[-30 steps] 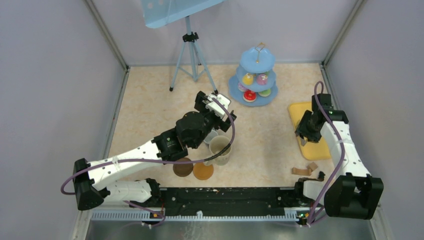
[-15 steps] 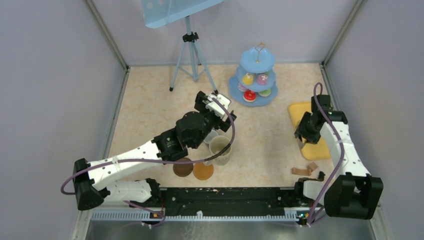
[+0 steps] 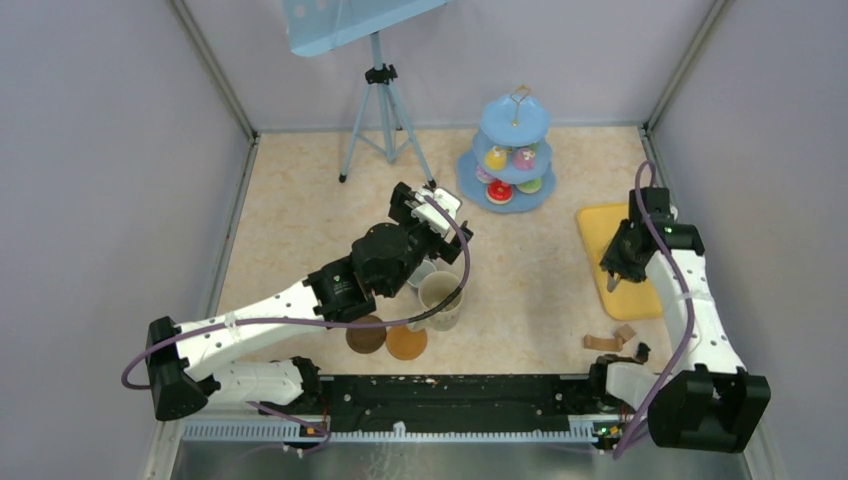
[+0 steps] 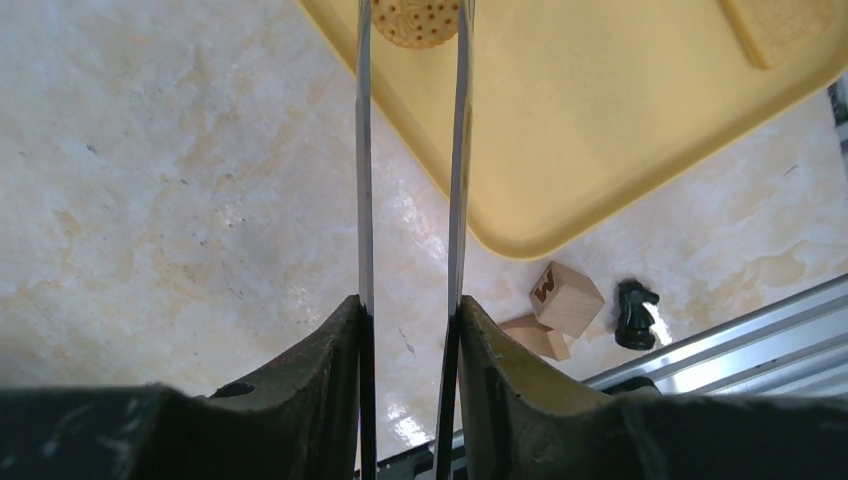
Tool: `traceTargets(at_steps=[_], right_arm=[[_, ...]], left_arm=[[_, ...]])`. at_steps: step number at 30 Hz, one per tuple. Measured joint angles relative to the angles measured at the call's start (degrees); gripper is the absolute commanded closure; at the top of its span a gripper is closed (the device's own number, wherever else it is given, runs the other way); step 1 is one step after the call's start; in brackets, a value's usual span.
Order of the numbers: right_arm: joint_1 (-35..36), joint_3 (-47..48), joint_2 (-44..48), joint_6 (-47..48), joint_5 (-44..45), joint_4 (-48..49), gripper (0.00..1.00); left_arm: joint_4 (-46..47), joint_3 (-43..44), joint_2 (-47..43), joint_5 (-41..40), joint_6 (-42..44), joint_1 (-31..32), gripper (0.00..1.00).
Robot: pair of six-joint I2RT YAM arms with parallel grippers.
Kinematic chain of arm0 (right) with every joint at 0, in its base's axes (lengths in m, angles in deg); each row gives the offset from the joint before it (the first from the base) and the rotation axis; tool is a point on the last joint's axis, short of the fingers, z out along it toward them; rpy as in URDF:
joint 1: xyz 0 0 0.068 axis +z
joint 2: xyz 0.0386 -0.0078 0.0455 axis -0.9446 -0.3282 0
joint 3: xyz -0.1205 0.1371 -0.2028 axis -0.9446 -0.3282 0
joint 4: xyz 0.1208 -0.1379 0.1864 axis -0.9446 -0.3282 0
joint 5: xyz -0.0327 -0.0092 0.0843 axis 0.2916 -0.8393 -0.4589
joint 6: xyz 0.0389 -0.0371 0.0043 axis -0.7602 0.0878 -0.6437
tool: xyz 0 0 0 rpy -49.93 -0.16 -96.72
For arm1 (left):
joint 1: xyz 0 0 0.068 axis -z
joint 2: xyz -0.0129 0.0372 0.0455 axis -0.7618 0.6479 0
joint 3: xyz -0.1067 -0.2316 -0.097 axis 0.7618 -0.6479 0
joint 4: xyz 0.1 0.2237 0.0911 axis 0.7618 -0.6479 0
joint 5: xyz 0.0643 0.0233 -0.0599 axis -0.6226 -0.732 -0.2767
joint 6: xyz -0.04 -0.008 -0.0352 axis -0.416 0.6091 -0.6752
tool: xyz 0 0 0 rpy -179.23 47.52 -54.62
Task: Serve the afternoon tea
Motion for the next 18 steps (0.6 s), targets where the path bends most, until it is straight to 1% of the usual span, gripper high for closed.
traceTargets(at_steps=[3, 6, 9, 14, 16, 18], right_arm=[[0.0, 2.7, 0.8, 0.7, 0.4, 0.0, 0.78], [0.0, 6.8, 1.7, 2.2, -1.2, 1.7, 0.79], [0.0, 9.9, 2.8, 3.2, -6.4, 5.8, 0.8], [0.0, 12.2, 2.7, 0.9, -18.0, 17.6, 0.8], [0.2, 13.9, 0.8, -1.2, -22.4, 22.2, 0.8], [1.1, 16.7, -2.5, -2.7, -24.7, 25.5, 0.78]], left_arm=[[0.0, 0.0, 0.0, 0.0, 0.0, 0.0, 0.01], [0.0, 0.0, 0.1, 0.0, 0.0, 0.0, 0.01], [0.0, 0.0, 0.3, 0.0, 0.0, 0.0, 0.01], [-0.2, 0.1, 0.9, -0.2, -0.4, 0.0, 0.01], [-0.7, 0.5, 1.5, -0.2, -0.7, 0.0, 0.01], [-1.6, 1.4, 2.1, -0.2, -1.1, 0.0, 0.01]])
